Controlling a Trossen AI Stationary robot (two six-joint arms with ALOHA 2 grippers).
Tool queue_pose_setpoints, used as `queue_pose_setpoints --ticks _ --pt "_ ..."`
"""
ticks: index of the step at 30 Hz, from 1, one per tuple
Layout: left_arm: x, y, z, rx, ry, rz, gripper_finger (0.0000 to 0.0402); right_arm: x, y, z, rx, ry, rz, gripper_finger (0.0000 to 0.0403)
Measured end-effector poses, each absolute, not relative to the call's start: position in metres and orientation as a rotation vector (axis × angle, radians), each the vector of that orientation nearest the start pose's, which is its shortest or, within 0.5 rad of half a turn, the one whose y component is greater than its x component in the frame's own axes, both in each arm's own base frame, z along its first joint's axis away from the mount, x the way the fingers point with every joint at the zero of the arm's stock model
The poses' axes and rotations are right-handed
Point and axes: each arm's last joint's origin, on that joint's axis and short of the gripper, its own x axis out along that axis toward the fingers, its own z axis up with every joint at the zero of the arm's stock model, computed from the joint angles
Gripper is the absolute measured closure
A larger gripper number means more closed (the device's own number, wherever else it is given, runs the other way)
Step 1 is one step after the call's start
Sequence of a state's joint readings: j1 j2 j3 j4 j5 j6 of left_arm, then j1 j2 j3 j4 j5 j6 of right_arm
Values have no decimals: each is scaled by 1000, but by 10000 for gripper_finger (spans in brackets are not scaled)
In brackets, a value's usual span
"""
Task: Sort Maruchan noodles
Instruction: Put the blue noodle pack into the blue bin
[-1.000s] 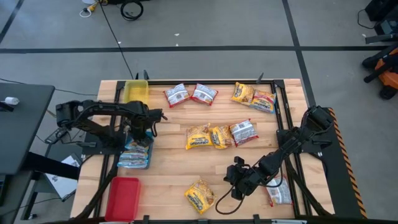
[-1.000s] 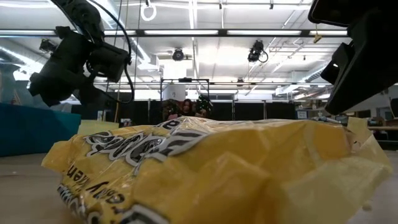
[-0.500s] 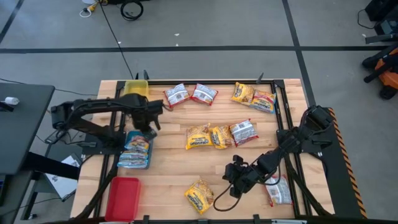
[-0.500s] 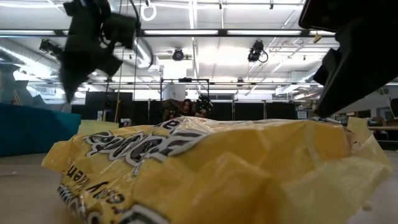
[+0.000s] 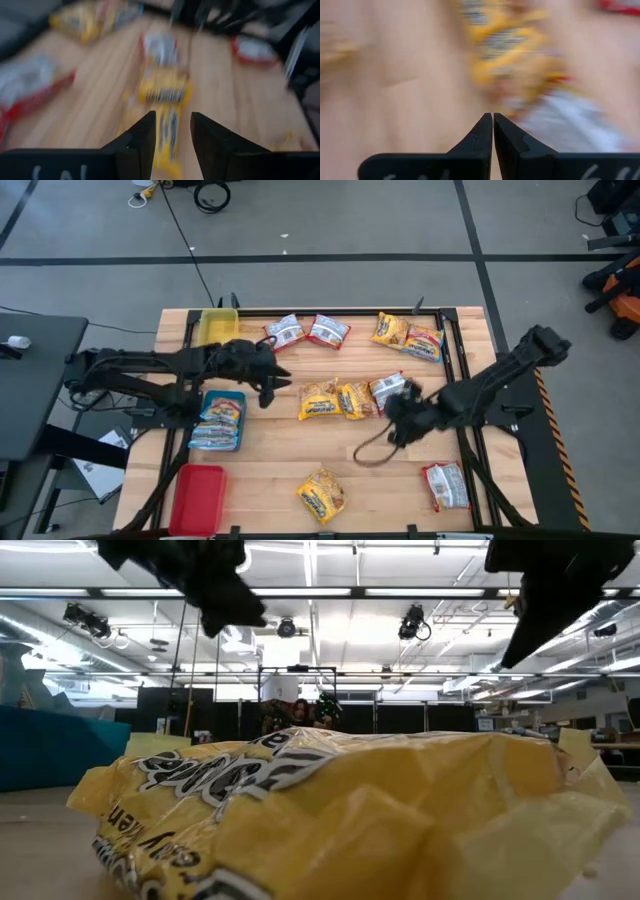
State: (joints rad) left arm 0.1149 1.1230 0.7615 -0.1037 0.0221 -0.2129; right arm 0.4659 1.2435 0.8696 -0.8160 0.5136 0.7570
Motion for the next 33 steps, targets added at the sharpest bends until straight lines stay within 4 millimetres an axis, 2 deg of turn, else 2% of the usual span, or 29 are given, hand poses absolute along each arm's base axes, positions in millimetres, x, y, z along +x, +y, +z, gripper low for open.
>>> queue_pose_setpoints --ticks 4,11,14,17,21,26,29,33 --pt "247 24 261 -223 257 108 274 188 55 241 109 1014 -569 380" --pt "243 21 238 -266 207 158 274 183 9 239 200 1085 -872 390" --pt "243 17 231 -270 168 225 274 185 -13 233 150 1211 -892 386" --pt "246 12 225 -258 142 255 274 188 -35 224 122 1358 -858 358" --pt "252 4 211 -242 197 275 274 190 -58 209 95 1535 -816 295" --pt "257 -2 198 -218 255 297 274 189 -85 192 49 1657 -933 214" --pt "256 -1 200 -213 235 313 274 187 -102 180 140 1729 -966 186" --pt "255 -2 204 -196 223 306 274 181 -122 163 316 1817 -976 174"
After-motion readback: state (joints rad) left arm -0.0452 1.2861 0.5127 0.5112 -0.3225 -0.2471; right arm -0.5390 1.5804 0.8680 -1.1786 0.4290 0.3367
